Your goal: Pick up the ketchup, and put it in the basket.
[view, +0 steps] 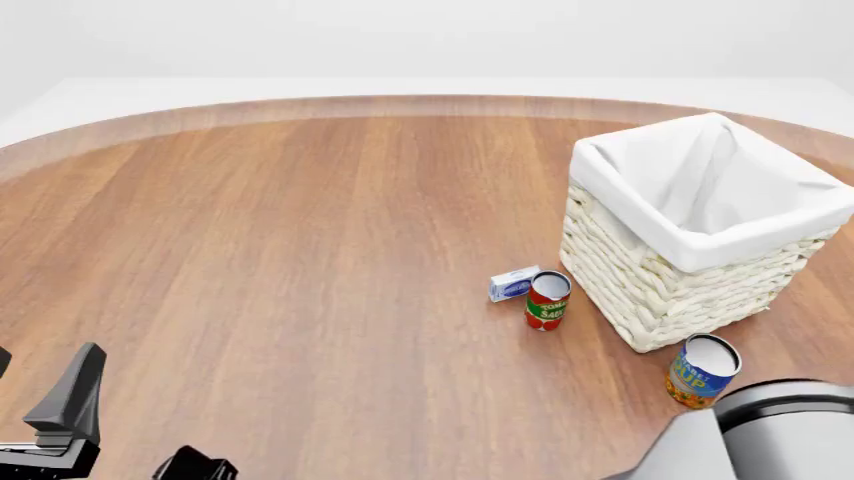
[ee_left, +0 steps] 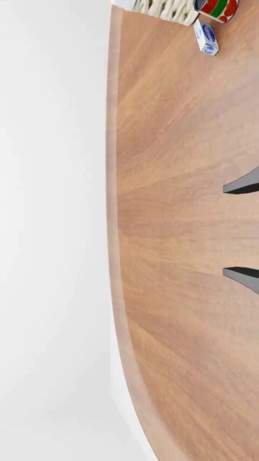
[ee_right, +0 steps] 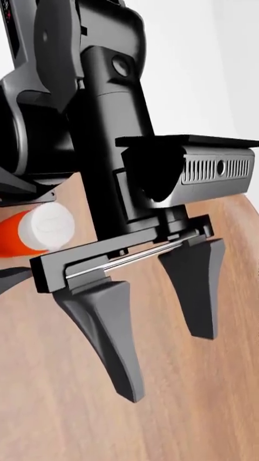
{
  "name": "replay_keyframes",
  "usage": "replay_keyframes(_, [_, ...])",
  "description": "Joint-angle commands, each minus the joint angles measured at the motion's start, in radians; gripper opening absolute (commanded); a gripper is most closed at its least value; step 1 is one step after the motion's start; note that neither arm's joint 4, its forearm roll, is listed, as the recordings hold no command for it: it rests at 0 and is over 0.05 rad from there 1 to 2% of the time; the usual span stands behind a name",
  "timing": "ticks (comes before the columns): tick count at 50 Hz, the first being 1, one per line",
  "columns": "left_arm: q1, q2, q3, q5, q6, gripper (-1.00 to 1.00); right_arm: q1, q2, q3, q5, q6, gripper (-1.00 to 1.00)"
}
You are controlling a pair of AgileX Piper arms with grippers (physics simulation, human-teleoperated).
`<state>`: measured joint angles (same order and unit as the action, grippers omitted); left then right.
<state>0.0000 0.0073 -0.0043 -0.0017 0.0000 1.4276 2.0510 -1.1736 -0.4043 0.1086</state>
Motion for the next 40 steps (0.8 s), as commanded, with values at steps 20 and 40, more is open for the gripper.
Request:
replay_keyframes(20, [0.000, 0.000, 0.000, 0.000, 0.000, 1.00, -0.006, 0.024, -0.043, 0.014, -0.028, 1.00])
replay_keyframes(40, [0.000, 0.000, 0.000, 0.000, 0.000, 1.00, -0.006, 0.048, -0.084, 0.039, -0.041, 1.00])
